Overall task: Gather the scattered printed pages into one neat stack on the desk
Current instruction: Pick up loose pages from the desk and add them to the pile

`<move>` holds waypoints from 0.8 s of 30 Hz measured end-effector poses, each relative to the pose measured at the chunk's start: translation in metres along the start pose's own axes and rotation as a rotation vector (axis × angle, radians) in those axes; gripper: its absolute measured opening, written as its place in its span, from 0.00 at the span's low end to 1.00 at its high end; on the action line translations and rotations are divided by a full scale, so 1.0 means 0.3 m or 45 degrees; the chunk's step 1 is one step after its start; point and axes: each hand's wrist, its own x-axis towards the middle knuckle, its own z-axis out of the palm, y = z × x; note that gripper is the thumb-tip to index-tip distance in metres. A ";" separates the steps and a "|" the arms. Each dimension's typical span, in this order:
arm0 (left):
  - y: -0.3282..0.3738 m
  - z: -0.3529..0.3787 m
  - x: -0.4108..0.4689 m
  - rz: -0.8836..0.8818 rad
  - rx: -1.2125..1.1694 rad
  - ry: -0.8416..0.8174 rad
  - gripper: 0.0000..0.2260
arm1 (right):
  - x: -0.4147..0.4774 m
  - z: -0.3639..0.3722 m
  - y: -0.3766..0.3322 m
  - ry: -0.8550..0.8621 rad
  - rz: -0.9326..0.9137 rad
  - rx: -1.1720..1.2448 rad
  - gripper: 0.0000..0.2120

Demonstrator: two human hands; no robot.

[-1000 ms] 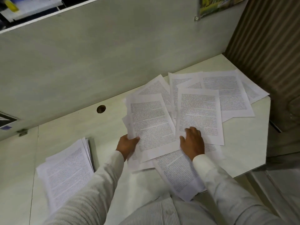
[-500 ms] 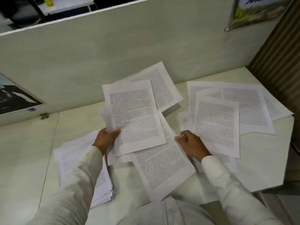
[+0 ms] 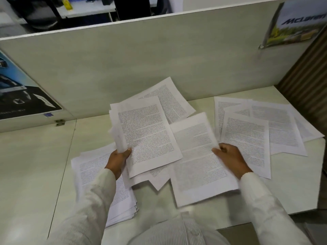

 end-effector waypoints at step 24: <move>-0.045 -0.085 -0.016 -0.004 0.335 -0.315 0.22 | 0.108 0.227 -0.068 0.041 0.345 0.908 0.15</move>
